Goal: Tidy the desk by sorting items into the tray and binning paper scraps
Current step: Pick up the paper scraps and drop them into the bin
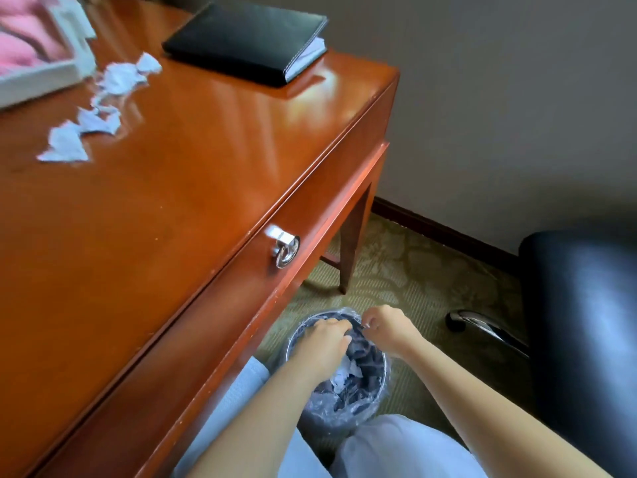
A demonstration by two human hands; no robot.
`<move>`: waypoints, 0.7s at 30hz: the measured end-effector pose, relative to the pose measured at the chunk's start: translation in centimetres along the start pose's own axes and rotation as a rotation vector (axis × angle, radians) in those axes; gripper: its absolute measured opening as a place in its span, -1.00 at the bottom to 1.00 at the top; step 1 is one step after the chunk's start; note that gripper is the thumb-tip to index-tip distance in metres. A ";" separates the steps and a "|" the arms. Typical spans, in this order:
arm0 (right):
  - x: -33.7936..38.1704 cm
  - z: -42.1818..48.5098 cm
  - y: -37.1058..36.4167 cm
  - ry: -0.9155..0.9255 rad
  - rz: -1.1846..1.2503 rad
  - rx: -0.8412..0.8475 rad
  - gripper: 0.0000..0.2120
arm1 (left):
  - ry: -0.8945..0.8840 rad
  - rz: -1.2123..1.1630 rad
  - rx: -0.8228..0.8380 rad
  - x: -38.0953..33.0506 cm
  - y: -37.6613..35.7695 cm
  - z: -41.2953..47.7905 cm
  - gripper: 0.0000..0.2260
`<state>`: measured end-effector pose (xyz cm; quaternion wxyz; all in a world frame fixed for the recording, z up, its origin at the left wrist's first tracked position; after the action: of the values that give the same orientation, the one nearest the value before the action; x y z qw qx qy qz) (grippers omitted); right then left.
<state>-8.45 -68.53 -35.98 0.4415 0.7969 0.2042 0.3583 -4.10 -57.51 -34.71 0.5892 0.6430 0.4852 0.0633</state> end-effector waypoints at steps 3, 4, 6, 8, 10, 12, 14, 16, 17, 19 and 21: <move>1.2 -0.9 3.0 0.023 -0.020 -0.038 -0.76 | -0.075 0.059 -0.021 -1.6 3.0 -1.3 -0.72; 1.9 -1.3 4.2 0.043 -0.030 -0.056 -0.77 | -0.108 0.085 -0.050 -2.3 4.4 -1.8 -0.72; 3.4 -2.5 6.7 0.085 -0.040 -0.097 -0.79 | -0.161 0.129 -0.116 -3.8 7.2 -3.0 -0.72; 5.3 -3.8 9.3 0.137 -0.053 -0.144 -0.78 | -0.205 0.161 -0.163 -5.3 9.9 -4.5 -0.72; 7.5 -5.3 12.1 0.215 -0.061 -0.195 -0.78 | -0.240 0.194 -0.195 -6.6 12.2 -6.3 -0.73; 9.8 -7.0 14.5 0.300 -0.052 -0.235 -0.81 | -0.285 0.212 -0.231 -7.9 14.4 -8.4 -0.72; 12.1 -8.8 16.6 0.377 -0.062 -0.264 -0.80 | -0.317 0.183 -0.274 -8.8 16.8 -10.8 -0.69; 14.2 -10.5 18.4 0.445 -0.065 -0.305 -0.80 | -0.320 0.124 -0.320 -9.4 19.4 -13.1 -0.69; 15.2 -11.3 19.1 0.476 -0.059 -0.327 -0.81 | -0.320 0.102 -0.348 -9.5 20.8 -14.2 -0.70; 17.3 -12.9 20.2 0.527 -0.043 -0.351 -0.82 | -0.323 0.094 -0.411 -9.6 23.6 -16.5 -0.73; 19.4 -14.5 20.9 0.585 -0.020 -0.366 -0.84 | -0.308 0.101 -0.468 -9.0 26.1 -18.6 -0.75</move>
<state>-6.33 -58.99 -5.52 0.5035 0.5659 0.2624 0.5978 -6.60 -46.54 -3.35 0.7843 0.5150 0.3297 0.1043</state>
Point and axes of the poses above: each hand's wrist, its own z-axis towards the middle knuckle, its own y-axis out of the back of the hand, x = y × z, the point moved 9 cm from there along z, towards the middle knuckle, and after that the axes turned 11 degrees about -x, right-handed, at the moved point
